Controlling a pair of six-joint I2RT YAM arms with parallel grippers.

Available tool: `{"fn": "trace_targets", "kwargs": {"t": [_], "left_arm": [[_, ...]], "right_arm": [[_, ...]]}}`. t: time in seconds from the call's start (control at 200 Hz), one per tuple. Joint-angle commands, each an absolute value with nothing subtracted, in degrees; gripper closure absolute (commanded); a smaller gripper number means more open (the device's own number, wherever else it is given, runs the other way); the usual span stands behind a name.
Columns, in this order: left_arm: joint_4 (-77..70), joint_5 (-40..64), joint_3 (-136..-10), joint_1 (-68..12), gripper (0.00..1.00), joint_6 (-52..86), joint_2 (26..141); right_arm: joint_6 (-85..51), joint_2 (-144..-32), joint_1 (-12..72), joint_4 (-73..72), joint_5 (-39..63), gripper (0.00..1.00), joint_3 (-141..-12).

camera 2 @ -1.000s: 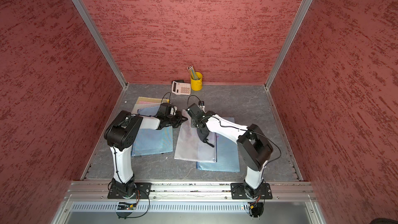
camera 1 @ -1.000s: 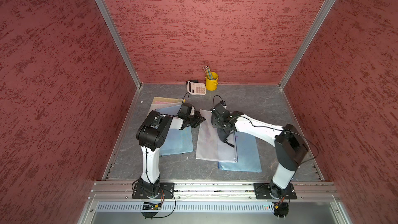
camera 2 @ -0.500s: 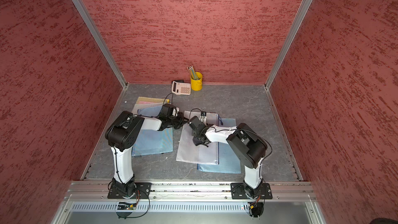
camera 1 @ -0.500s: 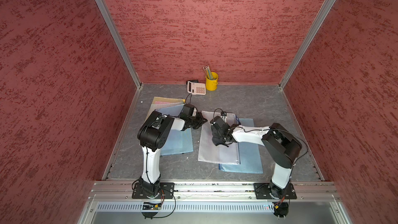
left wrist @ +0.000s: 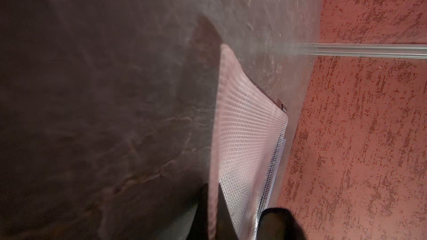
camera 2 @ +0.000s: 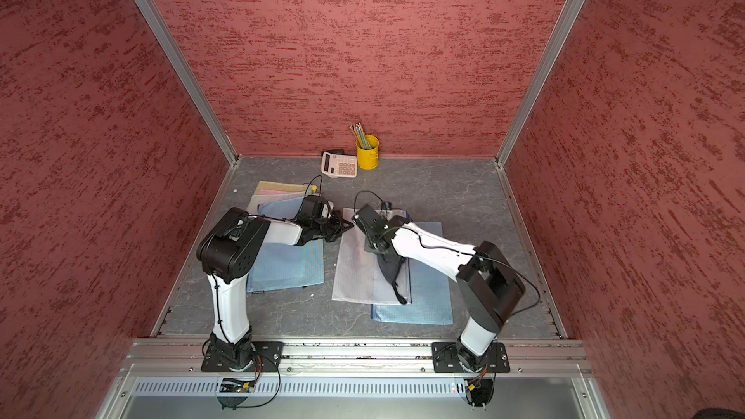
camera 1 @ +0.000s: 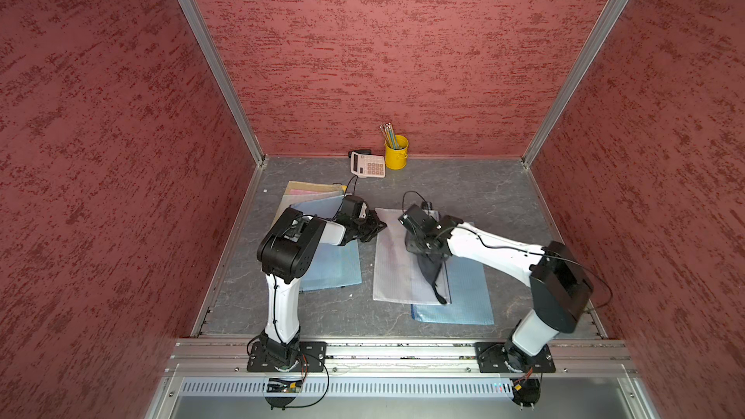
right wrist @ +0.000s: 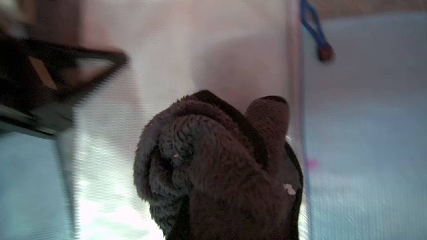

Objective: Wipe the document bag
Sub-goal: Wipe the dirt from the document bag.

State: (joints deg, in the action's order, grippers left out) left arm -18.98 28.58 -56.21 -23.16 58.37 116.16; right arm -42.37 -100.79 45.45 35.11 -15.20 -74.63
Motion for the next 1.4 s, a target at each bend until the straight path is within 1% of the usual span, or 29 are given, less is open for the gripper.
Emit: {"fn": "trace_targets", "kwargs": {"t": [0.0, 0.105, 0.2, 0.366, 0.481, 0.581, 0.646, 0.741, 0.862, 0.947, 1.047, 1.142, 1.267, 1.398], "left_arm": [[-21.1, 27.4, -55.0, -24.3, 1.00, 59.3, 117.6], [-21.4, 26.9, -55.3, -24.8, 1.00, 60.1, 118.0], [-21.0, 25.9, -55.3, -25.0, 1.00, 60.5, 117.8], [-19.6, 24.7, -55.3, -24.5, 1.00, 60.3, 117.3], [-20.3, 24.8, -54.7, -23.7, 1.00, 61.0, 117.2], [-21.0, 25.5, -54.3, -23.0, 1.00, 61.3, 117.4], [-21.4, 26.1, -54.3, -22.8, 1.00, 61.2, 117.4], [-22.6, 27.7, -54.3, -22.8, 1.00, 61.0, 117.1], [-26.1, 30.3, -53.1, -23.2, 1.00, 61.4, 113.9], [-26.8, 32.1, -52.2, -23.4, 1.00, 61.4, 109.5], [-24.0, 33.0, -51.0, -22.9, 1.00, 59.7, 104.2], [-23.8, 34.9, -48.9, -21.4, 1.00, 58.6, 101.8], [-24.8, 38.2, -46.4, -18.4, 1.00, 58.1, 104.0], [-25.8, 38.8, -45.5, -16.9, 1.00, 56.9, 108.3]], "right_arm": [[-35.8, -109.3, 45.8, 24.6, -11.0, 1.00, -78.1], [-36.1, -114.7, 45.8, 20.9, -11.7, 1.00, -75.4], [-38.4, -114.3, 45.7, 17.9, -11.4, 1.00, -68.6], [-41.0, -106.1, 46.6, 20.7, -12.5, 1.00, -55.2], [-46.4, -99.5, 51.7, 29.3, -11.7, 1.00, -45.2], [-50.9, -90.9, 54.9, 36.0, -10.0, 1.00, -39.2], [-50.1, -85.2, 55.1, 40.4, -12.4, 1.00, -41.5], [-43.4, -83.6, 55.0, 40.7, -17.8, 1.00, -53.5], [-37.5, -89.6, 55.5, 38.6, -20.6, 1.00, -69.6], [-36.4, -92.7, 56.2, 37.5, -23.1, 1.00, -75.6], [-35.3, -93.9, 56.3, 31.5, -21.6, 1.00, -75.7], [-34.2, -95.8, 56.9, 24.2, -18.4, 1.00, -72.3], [-31.6, -99.9, 58.2, 12.9, -15.2, 1.00, -66.3], [-30.7, -108.7, 59.9, 5.9, -10.9, 1.00, -64.2]]}}
